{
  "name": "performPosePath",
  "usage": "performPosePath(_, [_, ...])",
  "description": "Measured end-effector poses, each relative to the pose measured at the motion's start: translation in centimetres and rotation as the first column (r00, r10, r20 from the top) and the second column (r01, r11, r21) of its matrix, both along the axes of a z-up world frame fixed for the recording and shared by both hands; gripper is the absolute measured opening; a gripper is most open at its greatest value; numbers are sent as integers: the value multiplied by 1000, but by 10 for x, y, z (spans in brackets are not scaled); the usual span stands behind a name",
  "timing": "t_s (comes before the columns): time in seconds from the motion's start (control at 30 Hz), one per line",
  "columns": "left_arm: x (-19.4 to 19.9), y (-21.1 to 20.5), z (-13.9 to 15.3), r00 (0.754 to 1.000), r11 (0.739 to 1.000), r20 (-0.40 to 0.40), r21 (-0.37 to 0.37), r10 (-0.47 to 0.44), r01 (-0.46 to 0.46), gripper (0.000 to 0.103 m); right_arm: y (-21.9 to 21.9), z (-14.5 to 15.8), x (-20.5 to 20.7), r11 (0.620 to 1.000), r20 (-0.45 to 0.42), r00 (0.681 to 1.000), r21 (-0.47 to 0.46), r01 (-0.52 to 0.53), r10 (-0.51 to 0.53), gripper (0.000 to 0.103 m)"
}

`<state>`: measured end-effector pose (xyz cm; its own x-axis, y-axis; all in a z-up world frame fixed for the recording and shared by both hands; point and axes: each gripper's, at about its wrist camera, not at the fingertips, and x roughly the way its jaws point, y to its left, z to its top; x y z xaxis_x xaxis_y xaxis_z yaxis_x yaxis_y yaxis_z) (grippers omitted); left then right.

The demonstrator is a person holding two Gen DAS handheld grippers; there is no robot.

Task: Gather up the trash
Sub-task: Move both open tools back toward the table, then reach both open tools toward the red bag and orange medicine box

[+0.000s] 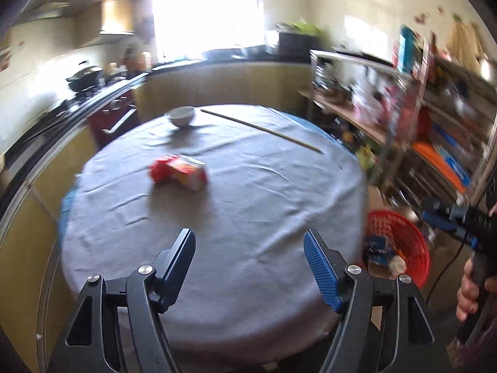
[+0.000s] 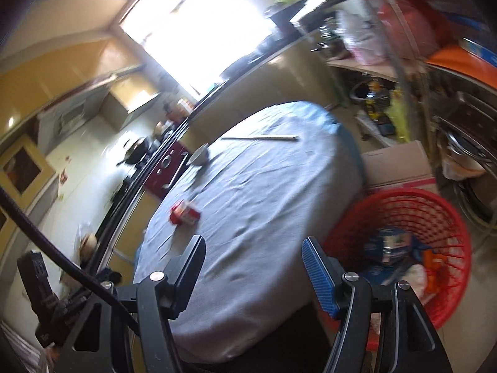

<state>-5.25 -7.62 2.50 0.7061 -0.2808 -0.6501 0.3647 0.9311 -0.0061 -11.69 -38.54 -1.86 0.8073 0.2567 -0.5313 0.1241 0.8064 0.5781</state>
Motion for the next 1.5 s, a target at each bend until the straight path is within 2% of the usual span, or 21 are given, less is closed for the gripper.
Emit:
performPosePath(0.2, [1, 51, 11, 993, 992, 29, -59, 111, -109, 73, 64, 8, 19, 991, -29, 992, -49, -127, 126, 69])
performPosePath(0.4, [4, 94, 21, 966, 964, 67, -118, 249, -240, 73, 121, 12, 21, 974, -31, 981, -116, -194, 192, 69])
performPosePath(0.57, [6, 128, 29, 923, 920, 92, -160, 375, -358, 74, 159, 17, 13, 952, -3, 979, -236, -197, 202, 69])
performPosePath(0.73, [5, 148, 31, 864, 875, 142, -130, 482, -467, 78, 186, 13, 8, 930, -1, 971, -288, -229, 238, 69])
performPosePath(0.8, [6, 153, 29, 854, 866, 146, -124, 499, -485, 79, 191, 11, 7, 924, -10, 968, -296, -242, 250, 69])
performPosePath(0.97, [9, 156, 15, 846, 855, 128, -99, 518, -509, 79, 192, 7, 8, 922, -17, 966, -292, -253, 260, 69])
performPosePath(1.2, [19, 151, -15, 860, 862, 52, -47, 507, -505, 79, 192, -8, 18, 919, -72, 956, -265, -292, 284, 69])
performPosePath(1.5, [18, 143, -20, 867, 868, 29, -22, 497, -496, 79, 189, -10, 18, 922, -77, 958, -260, -288, 277, 69])
